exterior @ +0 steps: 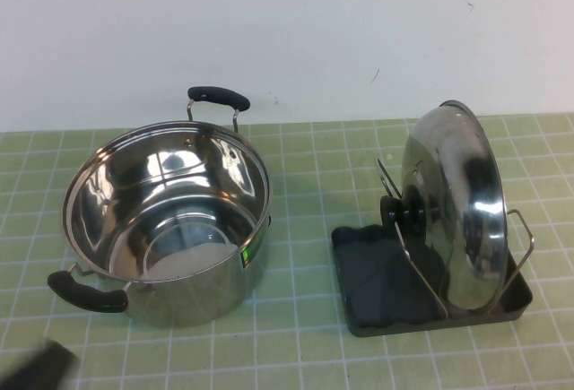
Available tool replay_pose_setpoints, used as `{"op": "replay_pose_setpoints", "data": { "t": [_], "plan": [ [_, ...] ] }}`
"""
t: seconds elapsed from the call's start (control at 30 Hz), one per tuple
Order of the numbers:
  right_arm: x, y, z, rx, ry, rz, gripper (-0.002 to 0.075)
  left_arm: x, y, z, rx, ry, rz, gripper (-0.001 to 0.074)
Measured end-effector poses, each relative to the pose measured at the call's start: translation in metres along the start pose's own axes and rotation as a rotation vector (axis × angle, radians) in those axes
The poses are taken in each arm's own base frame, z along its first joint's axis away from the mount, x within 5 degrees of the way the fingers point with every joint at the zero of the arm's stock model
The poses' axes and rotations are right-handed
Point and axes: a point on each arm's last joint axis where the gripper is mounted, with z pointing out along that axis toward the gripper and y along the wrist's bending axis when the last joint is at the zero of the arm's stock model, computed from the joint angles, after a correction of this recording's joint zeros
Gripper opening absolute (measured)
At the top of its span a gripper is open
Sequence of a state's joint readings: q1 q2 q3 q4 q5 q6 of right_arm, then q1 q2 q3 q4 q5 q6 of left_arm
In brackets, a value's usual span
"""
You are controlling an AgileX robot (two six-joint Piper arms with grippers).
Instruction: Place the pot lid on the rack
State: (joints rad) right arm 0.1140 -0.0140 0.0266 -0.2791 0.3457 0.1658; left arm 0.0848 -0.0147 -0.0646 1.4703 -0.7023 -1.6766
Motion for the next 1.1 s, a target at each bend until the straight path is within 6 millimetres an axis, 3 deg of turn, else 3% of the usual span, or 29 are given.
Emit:
{"op": "replay_pose_setpoints", "data": {
  "t": [0.1,0.2,0.33,0.43,0.6,0.9,1.1],
  "plan": [
    [0.000,0.000,0.000,0.000,0.002,0.000,-0.0001,-0.013,0.018,-0.004,-0.170,-0.146,-0.076,-0.0001],
    [0.000,0.000,0.000,0.000,0.002,0.000,-0.0001,-0.009,0.044,-0.013,-0.444,-0.157,-0.265,-0.0001],
    [0.000,0.000,0.000,0.000,0.002,0.000,-0.0001,0.030,0.065,-0.032,-0.816,0.129,-0.589,-0.0001],
    [0.000,0.000,0.000,0.000,0.002,0.000,-0.0001,0.049,0.064,-0.042,-0.926,0.303,-0.693,-0.0001],
    [0.000,0.000,0.000,0.000,0.002,0.000,-0.0001,0.049,0.064,-0.040,-0.897,0.305,-0.644,-0.0001],
    [0.000,0.000,0.000,0.000,0.002,0.000,-0.0001,0.036,0.060,-0.021,-0.621,0.086,-0.303,-0.0001],
    [0.000,0.000,0.000,0.000,0.000,0.000,-0.0001,0.033,0.056,-0.018,-0.556,0.055,-0.321,-0.0001]
  ]
}}
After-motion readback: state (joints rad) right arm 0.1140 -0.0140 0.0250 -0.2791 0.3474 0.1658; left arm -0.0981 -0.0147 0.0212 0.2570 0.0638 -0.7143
